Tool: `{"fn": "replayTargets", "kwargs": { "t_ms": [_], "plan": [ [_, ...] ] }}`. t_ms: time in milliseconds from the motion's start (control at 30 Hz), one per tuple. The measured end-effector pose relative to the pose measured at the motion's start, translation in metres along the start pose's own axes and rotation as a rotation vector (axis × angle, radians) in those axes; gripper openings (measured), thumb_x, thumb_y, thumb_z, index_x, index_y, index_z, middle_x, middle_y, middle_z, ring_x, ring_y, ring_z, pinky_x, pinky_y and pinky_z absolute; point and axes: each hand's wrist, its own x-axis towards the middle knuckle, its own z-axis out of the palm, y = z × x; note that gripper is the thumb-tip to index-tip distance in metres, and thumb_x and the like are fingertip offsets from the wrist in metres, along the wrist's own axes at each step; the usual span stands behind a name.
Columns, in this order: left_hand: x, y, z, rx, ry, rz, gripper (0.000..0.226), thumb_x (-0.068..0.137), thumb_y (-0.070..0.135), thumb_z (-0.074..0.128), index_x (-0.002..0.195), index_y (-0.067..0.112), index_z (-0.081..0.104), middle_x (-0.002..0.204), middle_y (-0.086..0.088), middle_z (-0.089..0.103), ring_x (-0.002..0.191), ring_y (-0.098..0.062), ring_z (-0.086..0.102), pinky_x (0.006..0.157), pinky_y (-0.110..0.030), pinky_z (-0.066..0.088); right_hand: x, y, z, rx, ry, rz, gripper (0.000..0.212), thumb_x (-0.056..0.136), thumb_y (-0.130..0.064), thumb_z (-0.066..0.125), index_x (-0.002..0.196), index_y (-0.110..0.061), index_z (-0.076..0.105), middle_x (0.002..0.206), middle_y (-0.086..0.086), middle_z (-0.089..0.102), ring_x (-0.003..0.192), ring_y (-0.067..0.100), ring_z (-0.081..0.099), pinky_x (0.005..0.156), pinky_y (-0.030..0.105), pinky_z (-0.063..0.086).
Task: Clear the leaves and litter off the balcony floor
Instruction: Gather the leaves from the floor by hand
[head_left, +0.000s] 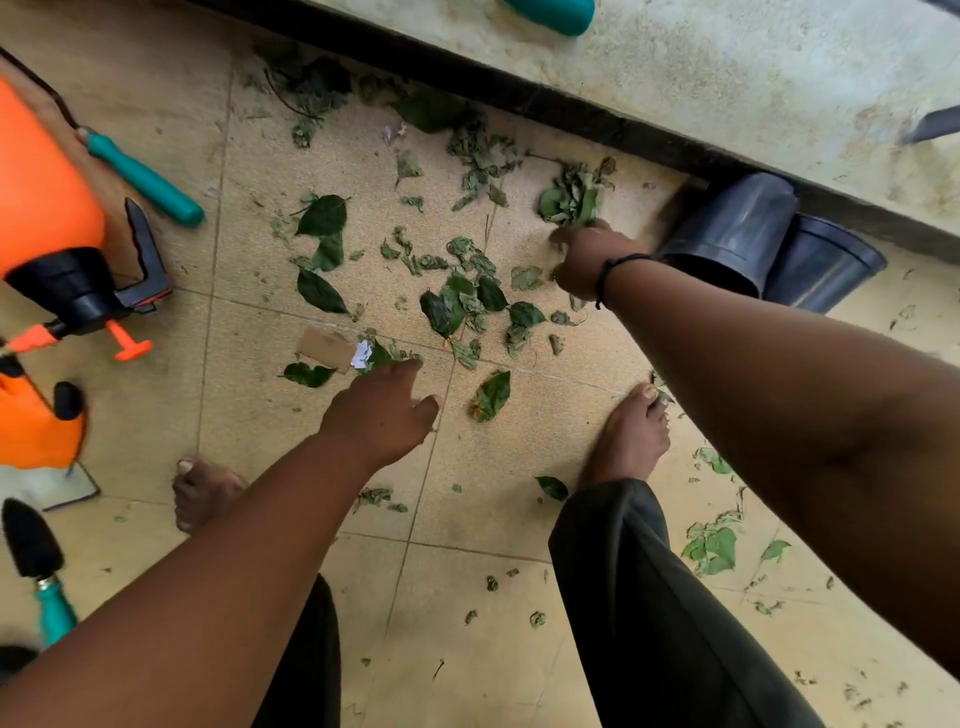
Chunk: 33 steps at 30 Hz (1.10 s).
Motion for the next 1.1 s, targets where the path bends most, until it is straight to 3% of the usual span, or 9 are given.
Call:
{"fn": "replayTargets", "kwargs": {
  "t_ms": [133, 300, 400, 467, 567, 733, 867, 967, 1100],
  "plan": [
    [0.003, -0.01, -0.009, -0.026, 0.006, 0.002, 0.063, 0.1, 0.045, 0.048, 0.155, 0.022, 0.028, 0.156, -0.009, 0.034, 0.137, -0.029, 0.04, 0.108, -0.042, 0.039, -0.005, -0.006, 0.006, 0.211, 0.114, 0.066, 0.033, 0.094, -0.018, 0.046, 0.124, -0.013, 0.058, 0.119, 0.011, 0.061, 0.102, 0.027, 0.058, 0.078, 0.033, 0.047],
    [0.007, -0.01, -0.016, -0.097, 0.014, -0.011, 0.061, 0.1, 0.044, 0.048, 0.153, 0.021, 0.031, 0.157, -0.008, 0.034, 0.138, -0.027, 0.039, 0.109, -0.038, 0.037, -0.034, -0.009, 0.017, 0.466, 0.316, 0.062, 0.026, 0.095, -0.019, 0.046, 0.106, -0.018, 0.069, 0.104, 0.006, 0.069, 0.091, 0.025, 0.063, 0.073, 0.033, 0.051],
    [0.01, 0.0, -0.022, -0.319, 0.059, -0.059, 0.053, 0.1, 0.041, 0.051, 0.148, 0.023, 0.04, 0.151, -0.005, 0.042, 0.126, -0.023, 0.048, 0.102, -0.033, 0.04, -0.048, -0.013, 0.025, 0.843, 0.353, 0.159, 0.02, 0.09, -0.015, 0.059, 0.105, -0.027, 0.064, 0.097, -0.001, 0.072, 0.079, 0.018, 0.067, 0.062, 0.029, 0.053],
    [0.013, 0.007, -0.025, -0.531, 0.1, -0.106, 0.044, 0.1, 0.039, 0.052, 0.141, 0.022, 0.048, 0.142, -0.004, 0.051, 0.117, -0.021, 0.053, 0.097, -0.032, 0.043, -0.054, -0.015, 0.029, 1.158, 0.317, 0.282, 0.039, 0.085, -0.008, 0.07, 0.112, -0.027, 0.049, 0.088, 0.005, 0.069, 0.074, 0.02, 0.069, 0.063, 0.033, 0.058],
    [0.018, 0.012, -0.029, -0.843, 0.136, -0.176, 0.031, 0.1, 0.034, 0.053, 0.126, 0.019, 0.061, 0.108, 0.001, 0.063, 0.1, -0.019, 0.056, 0.089, -0.033, 0.044, -0.056, -0.015, 0.035, 1.482, 0.176, 0.397, 0.041, 0.081, -0.001, 0.076, 0.106, -0.015, 0.046, 0.086, 0.012, 0.067, 0.062, 0.019, 0.063, 0.06, 0.03, 0.056],
    [0.018, 0.014, -0.027, -1.046, 0.111, -0.244, 0.013, 0.099, 0.034, 0.056, 0.088, 0.028, 0.06, 0.104, -0.006, 0.061, 0.097, -0.022, 0.055, 0.093, -0.04, 0.047, -0.054, -0.005, 0.044, 1.467, 0.136, 0.392, 0.024, 0.086, -0.006, 0.072, 0.074, -0.013, 0.053, 0.074, 0.008, 0.062, 0.053, 0.017, 0.057, 0.049, 0.024, 0.051],
    [0.016, 0.012, -0.023, -1.15, 0.099, -0.268, 0.019, 0.1, 0.035, 0.054, 0.11, 0.021, 0.062, 0.114, -0.001, 0.061, 0.105, -0.02, 0.056, 0.087, -0.032, 0.045, -0.061, -0.011, 0.04, 1.19, 0.132, 0.339, 0.018, 0.092, -0.015, 0.066, 0.074, -0.019, 0.062, 0.082, 0.006, 0.066, 0.059, 0.016, 0.058, 0.062, 0.03, 0.053],
    [0.014, 0.009, -0.022, -1.324, 0.046, -0.278, 0.038, 0.101, 0.039, 0.051, 0.133, 0.019, 0.055, 0.122, -0.002, 0.062, 0.112, -0.023, 0.057, 0.089, -0.032, 0.046, -0.081, -0.036, 0.037, 1.187, -0.096, 0.119, 0.005, 0.091, -0.017, 0.067, 0.086, -0.015, 0.067, 0.092, 0.006, 0.068, 0.066, 0.014, 0.056, 0.057, 0.022, 0.048],
    [0.012, 0.002, -0.026, -1.66, -0.055, -0.226, 0.04, 0.097, 0.052, 0.045, 0.113, 0.021, 0.066, 0.117, -0.006, 0.07, 0.109, -0.025, 0.065, 0.096, -0.041, 0.045, -0.113, -0.076, 0.034, 1.126, -0.387, -0.136, 0.009, 0.087, -0.021, 0.072, 0.093, -0.014, 0.07, 0.084, 0.001, 0.069, 0.063, 0.011, 0.056, 0.057, 0.022, 0.048]
  ]
}}
